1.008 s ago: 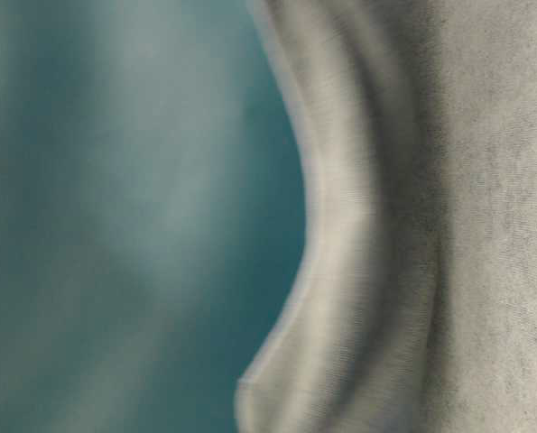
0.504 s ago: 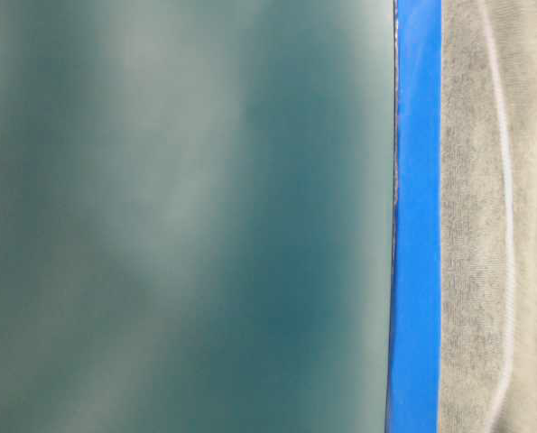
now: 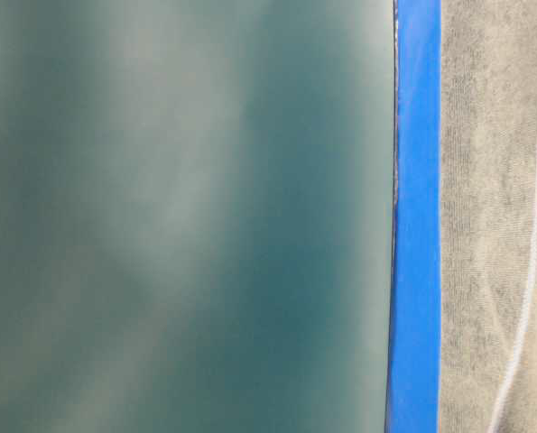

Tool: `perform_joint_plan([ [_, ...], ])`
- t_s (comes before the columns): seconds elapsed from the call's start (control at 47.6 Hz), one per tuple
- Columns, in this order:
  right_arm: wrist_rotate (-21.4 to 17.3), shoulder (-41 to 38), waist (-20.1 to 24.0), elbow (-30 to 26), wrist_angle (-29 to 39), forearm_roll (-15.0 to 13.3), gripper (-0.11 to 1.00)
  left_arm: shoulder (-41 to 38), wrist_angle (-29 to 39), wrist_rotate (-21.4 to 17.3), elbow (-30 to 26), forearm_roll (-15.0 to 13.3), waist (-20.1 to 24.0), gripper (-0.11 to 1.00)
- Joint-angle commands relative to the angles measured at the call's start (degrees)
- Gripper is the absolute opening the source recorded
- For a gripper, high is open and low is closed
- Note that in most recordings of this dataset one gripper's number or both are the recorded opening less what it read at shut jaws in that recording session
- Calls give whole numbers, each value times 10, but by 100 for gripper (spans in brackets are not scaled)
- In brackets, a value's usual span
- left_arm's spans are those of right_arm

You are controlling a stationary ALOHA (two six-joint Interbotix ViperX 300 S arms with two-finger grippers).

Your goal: Fold a large towel.

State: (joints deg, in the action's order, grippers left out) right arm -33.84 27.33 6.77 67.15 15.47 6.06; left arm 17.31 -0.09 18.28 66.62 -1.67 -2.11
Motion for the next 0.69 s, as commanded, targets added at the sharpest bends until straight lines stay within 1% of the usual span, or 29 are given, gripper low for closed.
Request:
perform_joint_plan([
  [0.0,-1,1,15,-11,-11,5,3,12,-2,1,-3,0,-21,38],
  [0.063,-2,1,22,-11,-11,10,5,19,4,1,0,-1,-38,57],
  [0.105,-2,1,25,-10,-8,12,15,25,11,2,3,0,-48,68],
  [0.147,-2,1,27,-11,-4,12,28,32,21,2,6,-1,-58,70],
  [0.21,-2,1,29,-11,6,12,47,44,35,3,11,-1,-69,66],
  [0.273,-2,1,28,-11,19,12,62,58,47,4,20,-2,-73,65],
  [0.294,-2,1,28,-11,25,11,65,63,49,4,22,-2,-72,65],
  [0.336,-2,2,28,-11,34,11,66,74,52,9,27,-2,-72,65],
  [0.399,-2,3,28,-10,47,12,62,90,53,15,35,-2,-73,65],
  [0.567,-6,14,28,-10,53,5,63,149,54,18,64,-2,-73,65],
  [0.63,-6,27,28,-11,53,-5,63,177,54,17,72,-1,-72,65],
  [0.672,-6,38,27,-12,52,-18,63,196,50,14,74,1,-67,65],
])
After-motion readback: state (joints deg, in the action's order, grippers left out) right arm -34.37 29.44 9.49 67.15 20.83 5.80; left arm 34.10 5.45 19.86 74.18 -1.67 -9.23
